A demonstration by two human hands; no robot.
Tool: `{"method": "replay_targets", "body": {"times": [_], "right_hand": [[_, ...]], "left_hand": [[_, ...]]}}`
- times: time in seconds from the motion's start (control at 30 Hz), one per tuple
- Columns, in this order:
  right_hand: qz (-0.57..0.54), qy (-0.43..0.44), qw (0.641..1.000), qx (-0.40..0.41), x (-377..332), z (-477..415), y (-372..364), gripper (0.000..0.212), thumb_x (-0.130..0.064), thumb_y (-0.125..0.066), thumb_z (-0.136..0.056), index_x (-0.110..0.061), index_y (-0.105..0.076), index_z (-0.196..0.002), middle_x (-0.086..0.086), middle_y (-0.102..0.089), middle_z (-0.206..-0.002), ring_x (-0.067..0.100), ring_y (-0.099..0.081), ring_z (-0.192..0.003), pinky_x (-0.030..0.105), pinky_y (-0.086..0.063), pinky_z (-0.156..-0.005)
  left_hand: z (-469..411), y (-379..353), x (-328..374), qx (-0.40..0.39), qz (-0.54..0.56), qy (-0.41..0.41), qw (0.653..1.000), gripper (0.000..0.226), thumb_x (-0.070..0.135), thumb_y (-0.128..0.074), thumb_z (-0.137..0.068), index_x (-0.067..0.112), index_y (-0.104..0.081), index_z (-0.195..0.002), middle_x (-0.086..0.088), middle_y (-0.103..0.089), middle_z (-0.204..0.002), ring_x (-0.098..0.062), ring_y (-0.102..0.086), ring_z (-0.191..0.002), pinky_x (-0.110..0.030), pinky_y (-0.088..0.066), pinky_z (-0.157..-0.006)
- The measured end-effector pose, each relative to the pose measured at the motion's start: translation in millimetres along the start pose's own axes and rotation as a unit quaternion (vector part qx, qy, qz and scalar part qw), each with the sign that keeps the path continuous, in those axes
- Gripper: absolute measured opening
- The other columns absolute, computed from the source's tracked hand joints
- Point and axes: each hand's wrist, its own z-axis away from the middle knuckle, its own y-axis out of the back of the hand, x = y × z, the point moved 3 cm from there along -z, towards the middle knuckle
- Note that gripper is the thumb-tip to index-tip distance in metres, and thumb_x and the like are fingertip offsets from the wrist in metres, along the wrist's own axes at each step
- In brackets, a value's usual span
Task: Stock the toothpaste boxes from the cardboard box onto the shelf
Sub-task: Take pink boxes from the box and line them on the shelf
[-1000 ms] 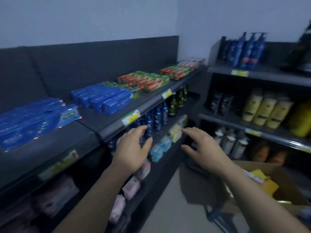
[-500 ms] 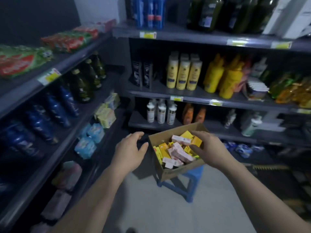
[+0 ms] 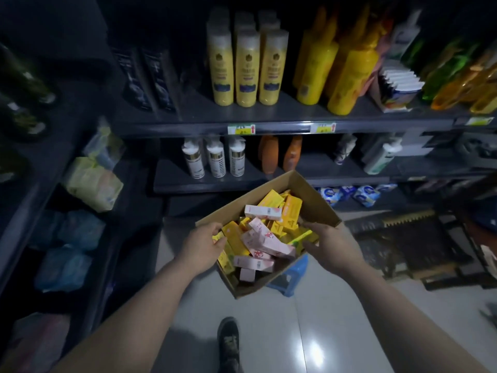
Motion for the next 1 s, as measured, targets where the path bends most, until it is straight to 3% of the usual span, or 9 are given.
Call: {"method": "replay_targets", "body": {"times": [0.13,0.27,0.37,0.47,0.6,0.77,1.0], "right_hand": [[-0.015,-0.040,0.999,-0.031,22,-46,-29,0.048,-0.017,-0.062,-0.087,-0.019,-0.055,-0.134,0.009,-0.060,-0.131,0.028,-0.056,-0.116,0.032,-0.045,-0.091],[-0.001,-0.052,0.997,-0.060,47,-87,-56,0.048,-0.015,-0.062,-0.087,-0.020,-0.054,-0.135,0.007,-0.058,-0.133,0.028,-0.055,-0.118,0.032,-0.045,-0.092],[0.010,-0.053,0.995,-0.088,65,-116,-82,0.048,-0.017,-0.062,-0.087,-0.022,-0.055,-0.134,0.006,-0.059,-0.131,0.027,-0.055,-0.116,0.031,-0.045,-0.089],[0.021,-0.062,0.989,-0.135,80,-140,-111,0.047,-0.020,-0.064,-0.085,-0.026,-0.057,-0.130,0.006,-0.063,-0.124,0.026,-0.059,-0.110,0.032,-0.048,-0.085],[0.053,-0.050,0.982,-0.173,92,-163,-149,0.033,-0.033,-0.066,-0.082,-0.030,-0.062,-0.115,0.001,-0.066,-0.109,0.023,-0.063,-0.097,0.036,-0.055,-0.080],[0.105,0.003,0.979,-0.177,98,-181,-183,0.021,-0.039,-0.064,-0.083,-0.026,-0.065,-0.099,0.000,-0.061,-0.098,0.022,-0.059,-0.094,0.033,-0.050,-0.080],[0.004,-0.004,0.980,-0.201,114,-198,-162,0.032,-0.048,-0.068,-0.077,-0.024,-0.066,-0.099,0.000,-0.065,-0.093,0.022,-0.062,-0.087,0.038,-0.055,-0.072]], "left_hand": [[-58,-25,-4,-0.041,0.018,0.022,0.999,0.044,0.018,-0.058,-0.093,0.008,-0.050,-0.134,-0.011,-0.058,-0.132,-0.021,-0.055,-0.120,-0.025,-0.040,-0.095],[-104,-57,-10,-0.056,0.039,0.046,0.997,0.043,0.019,-0.059,-0.093,0.006,-0.051,-0.133,-0.013,-0.057,-0.131,-0.025,-0.058,-0.115,-0.031,-0.046,-0.093],[-130,-81,-20,-0.050,0.038,0.053,0.997,0.039,0.019,-0.061,-0.092,0.007,-0.054,-0.129,-0.011,-0.061,-0.127,-0.021,-0.057,-0.116,-0.024,-0.041,-0.089],[-148,-103,-31,-0.044,0.035,0.064,0.996,0.038,0.019,-0.061,-0.092,0.011,-0.055,-0.129,-0.007,-0.062,-0.127,-0.019,-0.058,-0.115,-0.026,-0.043,-0.090],[-167,-130,-45,-0.034,0.033,0.076,0.996,0.037,0.015,-0.061,-0.091,0.012,-0.056,-0.127,-0.007,-0.063,-0.125,-0.020,-0.059,-0.113,-0.031,-0.045,-0.093],[-188,-148,-52,-0.005,0.038,0.083,0.996,0.042,0.013,-0.061,-0.091,0.018,-0.054,-0.132,-0.003,-0.060,-0.128,-0.018,-0.056,-0.117,-0.038,-0.046,-0.098],[-209,-153,-42,0.017,0.045,0.051,0.998,0.044,0.005,-0.059,-0.090,0.015,-0.054,-0.132,-0.005,-0.060,-0.128,-0.020,-0.055,-0.119,-0.037,-0.044,-0.101]]}}
